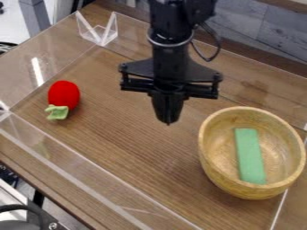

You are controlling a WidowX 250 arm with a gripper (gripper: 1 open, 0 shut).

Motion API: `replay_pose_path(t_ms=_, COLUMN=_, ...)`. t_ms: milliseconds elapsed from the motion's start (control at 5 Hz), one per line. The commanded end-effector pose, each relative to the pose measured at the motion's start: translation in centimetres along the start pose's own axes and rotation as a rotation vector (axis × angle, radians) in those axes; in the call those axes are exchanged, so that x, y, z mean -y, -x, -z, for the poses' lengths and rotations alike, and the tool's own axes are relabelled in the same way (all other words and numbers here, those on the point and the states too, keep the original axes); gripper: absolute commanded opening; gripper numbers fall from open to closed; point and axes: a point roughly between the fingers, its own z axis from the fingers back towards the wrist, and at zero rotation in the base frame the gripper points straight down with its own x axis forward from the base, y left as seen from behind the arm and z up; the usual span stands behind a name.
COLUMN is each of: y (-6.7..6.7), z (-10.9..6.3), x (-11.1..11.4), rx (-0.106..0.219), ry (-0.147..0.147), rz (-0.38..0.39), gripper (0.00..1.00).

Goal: Remove the green stick from the brown bowl and put it on the table

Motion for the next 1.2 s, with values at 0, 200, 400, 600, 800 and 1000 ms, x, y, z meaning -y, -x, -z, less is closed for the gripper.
replay_pose_path(t_ms=0, y=-0.4, z=-0.3, x=-0.7, rx=0.019, ry=0.000, rz=0.009, gripper=0.00)
replay_pose_path(t_ms=200, y=-0.4, z=1.3, x=-1.7, rx=0.013, ry=-0.009, rz=0.007, gripper=0.00)
replay_pose_path(t_ms=400, y=-0.4, z=2.8, x=-2.9, rx=0.007, ry=-0.018, rz=0.001, gripper=0.00)
replay_pose_path(t_ms=600, y=0.2, z=3.3, x=-3.3, rx=0.002, ry=-0.030, rz=-0.044, gripper=0.00)
replay_pose_path(t_ms=800, y=0.7, z=3.6, x=-3.5, rx=-0.003, ry=-0.039, rz=-0.079, gripper=0.00)
replay_pose_path(t_ms=1000, y=0.3, z=3.9, x=-5.0, rx=-0.008, ry=-0.047, rz=-0.093, gripper=0.00)
